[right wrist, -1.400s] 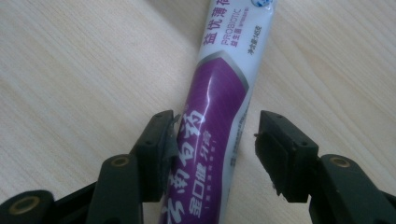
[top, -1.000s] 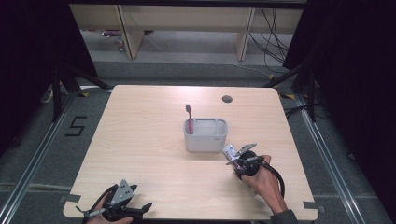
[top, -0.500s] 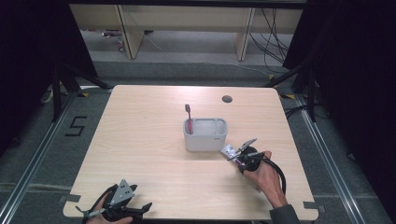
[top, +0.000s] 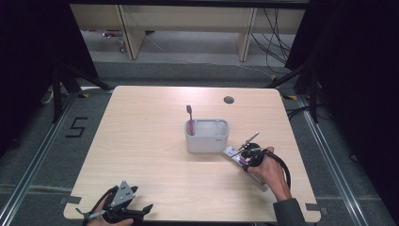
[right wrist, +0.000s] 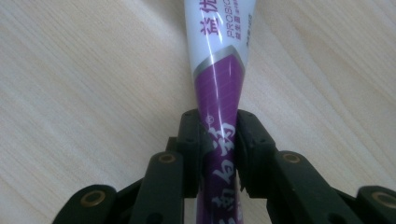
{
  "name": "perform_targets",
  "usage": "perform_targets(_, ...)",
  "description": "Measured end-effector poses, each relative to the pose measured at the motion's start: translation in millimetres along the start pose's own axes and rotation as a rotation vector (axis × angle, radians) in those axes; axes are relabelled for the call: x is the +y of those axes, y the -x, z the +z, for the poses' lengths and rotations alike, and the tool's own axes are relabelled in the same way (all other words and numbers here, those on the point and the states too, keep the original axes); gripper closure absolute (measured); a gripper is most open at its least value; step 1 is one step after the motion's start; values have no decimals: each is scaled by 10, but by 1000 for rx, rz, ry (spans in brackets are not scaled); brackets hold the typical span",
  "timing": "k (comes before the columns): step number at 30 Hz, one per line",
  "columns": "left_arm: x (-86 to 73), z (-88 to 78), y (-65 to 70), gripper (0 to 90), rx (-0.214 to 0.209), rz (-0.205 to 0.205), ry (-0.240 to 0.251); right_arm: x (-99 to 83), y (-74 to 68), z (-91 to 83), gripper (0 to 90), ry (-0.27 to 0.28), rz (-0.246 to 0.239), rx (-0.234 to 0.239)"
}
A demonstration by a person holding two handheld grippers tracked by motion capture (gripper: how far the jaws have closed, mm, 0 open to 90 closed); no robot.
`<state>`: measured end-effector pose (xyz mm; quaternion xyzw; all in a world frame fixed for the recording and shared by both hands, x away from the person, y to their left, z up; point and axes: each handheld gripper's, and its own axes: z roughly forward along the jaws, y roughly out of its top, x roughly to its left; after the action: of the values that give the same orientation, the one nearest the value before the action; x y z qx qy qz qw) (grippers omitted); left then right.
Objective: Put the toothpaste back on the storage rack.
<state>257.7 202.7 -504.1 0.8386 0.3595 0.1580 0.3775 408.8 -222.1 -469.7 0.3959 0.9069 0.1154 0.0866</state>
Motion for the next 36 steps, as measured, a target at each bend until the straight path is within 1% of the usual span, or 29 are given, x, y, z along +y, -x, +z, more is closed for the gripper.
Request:
perform_targets(3, 0, 8, 8, 181, -1, -11, 7, 10, 13, -4, 738, -21, 6, 10)
perform_targets(4, 0, 8, 8, 181, -1, -10, 6, 14, 23, 2, 738, -22, -1, 14)
perform_targets(5, 0, 8, 9, 180, -1, -8, 7, 21, 29, 2, 738, -33, 0, 14)
perform_targets(6, 1, 3, 5, 181, 0, -1, 1, 25, 30, 10, 738, -33, 3, 19)
perform_targets(7, 0, 7, 9, 181, -1, -8, 6, 32, 39, 12, 738, -41, -7, 16)
perform_targets(9, 0, 7, 9, 180, 1, -11, 7, 38, 44, 27, 737, -50, -8, 17)
perform_targets(10, -1, 7, 8, 181, 0, -12, 7, 42, 54, 34, 737, -56, -17, 21)
perform_targets(12, -1, 7, 9, 181, 0, -11, 7, 44, 57, 46, 738, -62, -4, 27)
perform_targets(15, -1, 9, 10, 181, 0, -11, 5, 47, 79, 60, 739, -64, -14, 36)
perform_targets(16, -1, 9, 10, 181, -1, -10, 5, 52, 82, 60, 739, -68, -8, 37)
perform_targets(18, 0, 8, 10, 181, -1, -10, 6, 56, 97, 66, 741, -70, -20, 41)
perform_targets(21, -1, 7, 8, 181, 0, -11, 6, 79, 106, 65, 742, -87, -17, 54)
perform_targets(22, 0, 6, 7, 182, 1, -10, 7, 86, 120, 63, 742, -91, -31, 59)
perform_targets(23, 2, -2, -1, 182, 0, 1, -1, 91, 117, 62, 743, -100, -21, 59)
perform_targets(25, 1, -1, -3, 182, -1, -2, 2, 94, 118, 64, 743, -102, -18, 63)
perform_targets(28, 1, -1, 0, 182, 0, -1, 0, 104, 134, 72, 744, -107, -39, 64)
perform_targets(29, 2, -2, -1, 182, 0, 1, 0, 112, 122, 67, 744, -118, -23, 63)
perform_targets(30, 2, -2, -1, 183, -1, 1, 0, 121, 135, 72, 745, -117, -44, 68)
perform_targets(31, 2, -1, 0, 183, -1, 0, -1, 128, 137, 75, 745, -121, -55, 64)
perform_targets(33, 1, 0, 2, 183, -1, 0, -1, 142, 132, 73, 746, -137, -53, 68)
perform_targets(34, 1, 0, 2, 182, -1, 0, -2, 142, 120, 70, 746, -151, -33, 62)
perform_targets(36, 2, -1, 1, 183, -2, 1, -1, 150, 123, 69, 748, -153, -35, 62)
